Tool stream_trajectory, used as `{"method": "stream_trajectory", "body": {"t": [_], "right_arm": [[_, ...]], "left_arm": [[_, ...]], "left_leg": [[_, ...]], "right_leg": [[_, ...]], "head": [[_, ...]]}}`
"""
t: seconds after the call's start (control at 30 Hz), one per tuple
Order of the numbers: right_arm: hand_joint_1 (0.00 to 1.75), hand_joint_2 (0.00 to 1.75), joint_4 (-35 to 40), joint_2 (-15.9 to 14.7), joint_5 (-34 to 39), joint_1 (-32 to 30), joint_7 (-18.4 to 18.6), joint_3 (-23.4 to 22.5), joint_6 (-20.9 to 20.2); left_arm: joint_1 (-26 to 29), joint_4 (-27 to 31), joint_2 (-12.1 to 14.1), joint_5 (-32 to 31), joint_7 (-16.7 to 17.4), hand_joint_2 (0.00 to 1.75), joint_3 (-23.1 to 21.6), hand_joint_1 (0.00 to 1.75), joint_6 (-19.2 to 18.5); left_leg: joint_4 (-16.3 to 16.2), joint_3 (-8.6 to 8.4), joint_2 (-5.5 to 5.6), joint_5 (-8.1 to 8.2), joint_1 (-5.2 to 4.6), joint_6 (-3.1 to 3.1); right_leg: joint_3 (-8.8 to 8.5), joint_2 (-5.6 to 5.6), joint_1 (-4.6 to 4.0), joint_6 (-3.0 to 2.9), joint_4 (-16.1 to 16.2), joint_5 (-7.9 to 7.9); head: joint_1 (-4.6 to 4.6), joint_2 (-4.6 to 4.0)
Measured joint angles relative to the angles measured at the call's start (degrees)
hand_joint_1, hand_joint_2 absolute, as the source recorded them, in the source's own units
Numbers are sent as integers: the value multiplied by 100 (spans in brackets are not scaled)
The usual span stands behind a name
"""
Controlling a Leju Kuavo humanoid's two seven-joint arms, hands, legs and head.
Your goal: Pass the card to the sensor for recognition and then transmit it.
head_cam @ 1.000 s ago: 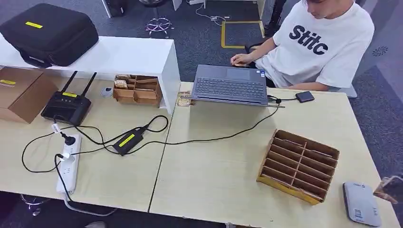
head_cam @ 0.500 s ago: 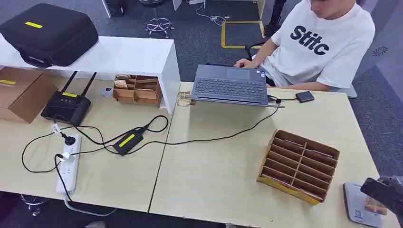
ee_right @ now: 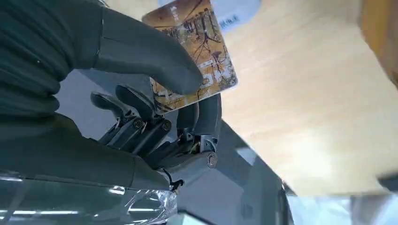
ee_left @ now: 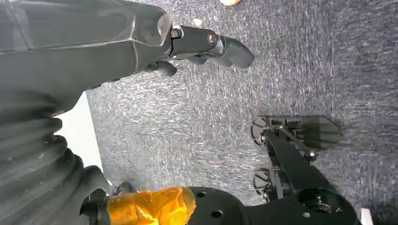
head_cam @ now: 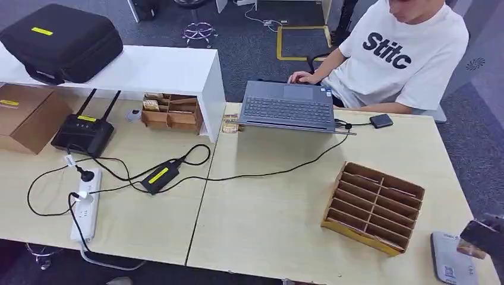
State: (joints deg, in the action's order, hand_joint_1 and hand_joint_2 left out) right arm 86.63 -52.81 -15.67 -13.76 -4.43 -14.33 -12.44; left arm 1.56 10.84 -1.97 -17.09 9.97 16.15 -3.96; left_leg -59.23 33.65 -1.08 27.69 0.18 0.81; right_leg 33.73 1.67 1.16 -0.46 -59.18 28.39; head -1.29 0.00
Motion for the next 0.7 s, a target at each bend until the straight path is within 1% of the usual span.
{"method": "stream_trajectory", "body": {"t": [0.07, 0.13, 0.2, 0.3, 0.4, 0.47, 0.5, 0.57, 0.6, 0.63, 0.7], "right_arm": [[175, 175, 361, 57, -70, -127, -135, -319, 129], [175, 175, 727, 204, -149, -178, -276, -620, 254], [175, 175, 970, 306, -179, -225, -287, -799, 276], [175, 175, 1199, 433, -197, -264, -293, -978, 276], [175, 175, 1299, 507, -245, -282, -297, -1066, 276], [175, 175, 1341, 547, -243, -274, -416, -1096, 326], [175, 175, 1387, 631, -268, -230, -511, -1122, 452], [175, 175, 1496, 844, -523, 40, -538, -1063, 781], [175, 175, 1527, 949, -698, 304, -520, -914, 965], [175, 175, 1522, 1063, -904, 653, -450, -697, 1131], [175, 175, 1393, 1402, -1343, 1543, -207, -11, 1595]], "left_arm": [[0, 0, -13, 22, -4, 175, 33, 0, 33], [1, 0, -33, 44, -4, 175, 75, 0, 48], [0, 0, -57, 46, -4, 175, 96, 0, 57], [3, 0, -74, 46, -4, 175, 129, 0, 59], [3, 0, -81, 46, -5, 175, 131, 0, 61], [2, 0, -83, 46, -4, 175, 133, 0, 66], [2, 0, -85, 39, -4, 175, 133, 0, 75], [1, 0, -85, -40, 20, 175, 133, 0, 75], [-5, 0, -85, -96, 46, 175, 133, 0, 64], [-21, 0, -85, -173, 70, 175, 131, 0, 33], [-72, 0, -79, -333, 122, 175, 118, 0, -28]], "left_leg": [[0, 0, -1, 0, 1, 0], [1, -1, -3, 0, 1, 0], [1, -1, -2, 0, 1, 0], [0, -1, -3, 0, 0, 0], [0, -1, -3, 0, -1, 0], [0, -1, -3, 0, -1, 0], [0, 0, -4, 0, -1, 0], [2, 3, -20, 1, 0, 0], [6, 2, -41, 2, 0, -1], [7, -2, -67, 2, 3, -1], [10, -21, -127, 6, 9, 6]], "right_leg": [[1, -1, -1, 0, 0, 0], [1, -3, -1, 0, 0, 0], [1, -2, -1, 1, 0, 1], [0, -2, 0, 2, 0, 1], [0, -3, 1, 2, 0, 1], [-1, -3, 1, 3, 0, 0], [-2, -3, 1, 3, 0, 0], [-4, -15, 0, 2, -1, 0], [-5, -33, -1, 1, -3, -1], [-4, -59, -4, 1, -2, -6], [0, -118, -10, -13, -2, -22]], "head": [[2, 0], [0, 0], [2, -2], [0, 0], [0, 0], [2, 0], [2, 0], [2, 0], [2, 0], [0, 0], [-4, 0]]}}
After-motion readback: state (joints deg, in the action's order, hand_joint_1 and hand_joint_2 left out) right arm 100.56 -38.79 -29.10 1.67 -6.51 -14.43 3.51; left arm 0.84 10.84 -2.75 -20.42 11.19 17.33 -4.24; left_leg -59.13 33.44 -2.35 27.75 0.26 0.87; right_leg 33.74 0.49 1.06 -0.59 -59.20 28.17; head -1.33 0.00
